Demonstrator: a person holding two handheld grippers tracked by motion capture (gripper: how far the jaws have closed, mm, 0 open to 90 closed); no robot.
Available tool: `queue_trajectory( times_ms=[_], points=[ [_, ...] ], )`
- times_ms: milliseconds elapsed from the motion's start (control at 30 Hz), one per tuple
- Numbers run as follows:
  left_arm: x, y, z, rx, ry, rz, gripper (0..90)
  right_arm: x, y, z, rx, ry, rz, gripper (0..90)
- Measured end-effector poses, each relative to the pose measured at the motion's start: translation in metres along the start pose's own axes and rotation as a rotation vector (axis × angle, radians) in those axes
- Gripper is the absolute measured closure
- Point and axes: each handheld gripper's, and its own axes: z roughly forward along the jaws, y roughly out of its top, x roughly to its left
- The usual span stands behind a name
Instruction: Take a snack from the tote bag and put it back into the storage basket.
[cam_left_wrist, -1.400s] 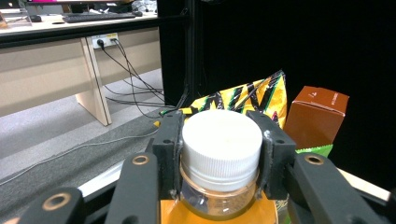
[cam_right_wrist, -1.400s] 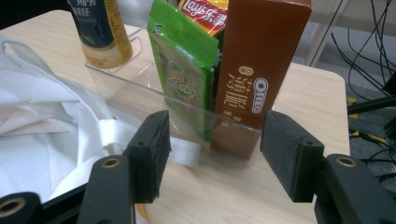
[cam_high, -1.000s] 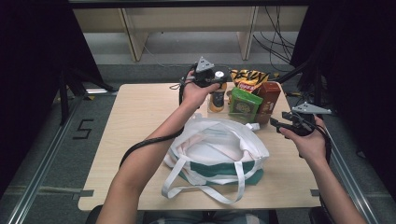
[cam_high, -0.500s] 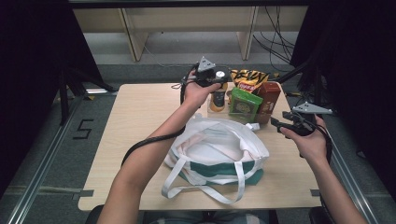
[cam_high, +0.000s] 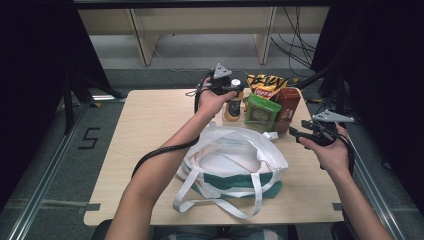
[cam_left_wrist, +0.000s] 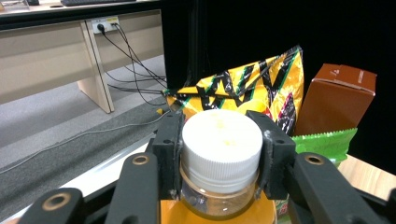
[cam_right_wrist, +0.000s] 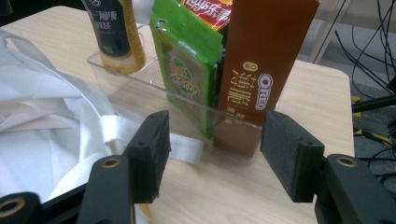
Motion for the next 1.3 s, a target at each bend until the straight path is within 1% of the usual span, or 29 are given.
queue_trajectory(
  times_ms=[33, 67, 233, 300, 333, 367, 400, 433, 467, 500, 533, 567, 600, 633, 700, 733, 767, 833, 867, 933, 1000, 1033, 1067, 1133, 1167, 1200, 1233, 1267, 1300],
  points=[
    [0.0, -0.001, 0.0, 0.001, -0.001, -0.002, 58.6, 0.001, 0.0, 0.0, 0.006, -0.004, 0.008, 43.2],
    [0.0, -0.002, 0.001, 0.003, 0.0, -0.003, 58.6, 0.0, -0.001, 0.001, 0.007, -0.007, -0.007, 43.2],
    [0.001, -0.004, 0.001, 0.023, 0.01, -0.007, 58.6, 0.003, 0.0, -0.001, 0.017, -0.004, 0.027, 43.1],
    [0.002, -0.005, 0.0, 0.027, 0.016, -0.008, 58.6, 0.003, -0.001, 0.0, 0.012, -0.008, 0.016, 43.1],
    [0.002, -0.005, 0.0, 0.028, 0.018, -0.007, 58.6, 0.003, 0.0, -0.001, 0.026, -0.001, 0.023, 43.1],
    [0.003, -0.005, 0.0, 0.031, 0.02, -0.008, 58.6, 0.003, -0.001, 0.0, 0.016, 0.002, 0.029, 43.1],
    [0.003, -0.005, -0.001, 0.033, 0.024, -0.009, 58.6, 0.002, 0.0, 0.0, 0.021, -0.005, 0.012, 43.1],
    [0.003, -0.005, -0.001, 0.039, 0.026, -0.011, 58.6, 0.003, 0.0, 0.0, 0.022, -0.006, 0.012, 43.2],
    [0.004, -0.005, 0.0, 0.045, 0.028, -0.015, 58.6, 0.003, 0.0, 0.0, 0.017, -0.005, 0.013, 43.1],
    [0.004, -0.005, 0.0, 0.044, 0.03, -0.014, 58.6, 0.003, 0.0, 0.001, -0.004, -0.007, 0.021, 43.1],
    [0.003, -0.006, 0.001, 0.044, 0.031, -0.013, 58.6, 0.003, 0.0, 0.0, 0.002, -0.001, 0.03, 43.0],
    [0.003, -0.007, 0.002, 0.048, 0.029, -0.01, 58.6, 0.001, 0.001, -0.002, 0.017, -0.005, 0.011, 43.1],
    [0.002, -0.008, 0.002, 0.049, 0.029, -0.013, 58.6, 0.001, 0.001, -0.003, 0.017, 0.0, 0.018, 43.0],
    [0.001, -0.009, 0.003, 0.051, 0.027, -0.016, 58.6, 0.001, 0.001, -0.002, -0.006, -0.002, 0.029, 43.1],
    [0.001, -0.011, 0.003, 0.054, 0.027, -0.023, 58.6, 0.002, 0.001, -0.004, 0.016, -0.007, 0.047, 43.0],
    [0.001, -0.012, 0.002, 0.057, 0.027, -0.023, 58.6, 0.001, 0.001, -0.004, 0.012, -0.006, 0.036, 43.1],
    [0.001, -0.012, 0.002, 0.06, 0.028, -0.019, 58.6, 0.002, 0.001, -0.004, 0.014, -0.007, 0.048, 43.0],
    [0.002, -0.014, 0.001, 0.07, 0.029, -0.018, 58.6, 0.001, 0.001, -0.004, 0.014, -0.006, 0.04, 43.1],
    [0.002, -0.014, 0.001, 0.071, 0.028, -0.023, 58.6, 0.002, 0.001, -0.004, 0.017, -0.003, 0.047, 43.0],
    [0.003, -0.015, 0.001, 0.083, 0.026, -0.023, 58.6, 0.002, 0.001, -0.004, 0.016, -0.005, 0.042, 43.0],
    [0.003, -0.015, 0.002, 0.09, 0.024, -0.018, 58.6, 0.001, 0.001, -0.002, -0.003, -0.011, 0.028, 43.0],
    [0.003, -0.015, 0.002, 0.092, 0.023, -0.013, 58.6, 0.0, 0.001, -0.003, 0.001, -0.015, 0.02, 43.0],
    [0.002, -0.014, 0.003, 0.094, 0.023, -0.01, 58.6, 0.001, 0.001, -0.001, -0.008, -0.014, 0.024, 43.0],
    [0.001, -0.014, 0.004, 0.095, 0.022, -0.008, 58.6, 0.002, 0.001, -0.002, 0.01, -0.009, 0.049, 43.0],
    [0.001, -0.014, 0.004, 0.1, 0.022, -0.006, 58.6, 0.002, 0.001, -0.002, 0.029, -0.003, 0.04, 43.0],
    [0.001, -0.015, 0.005, 0.104, 0.026, -0.005, 58.5, 0.001, 0.001, -0.003, 0.031, -0.002, 0.041, 43.0],
    [0.0, -0.015, 0.005, 0.108, 0.025, -0.006, 58.6, 0.002, 0.0, -0.002, 0.021, -0.002, 0.042, 43.0],
    [0.0, -0.016, 0.006, 0.109, 0.025, -0.005, 58.6, 0.0, 0.0, -0.002, 0.002, -0.004, 0.025, 43.0],
    [0.0, -0.016, 0.006, 0.115, 0.026, -0.003, 58.5, 0.001, 0.0, -0.002, 0.01, 0.002, 0.035, 43.0]
  ],
)
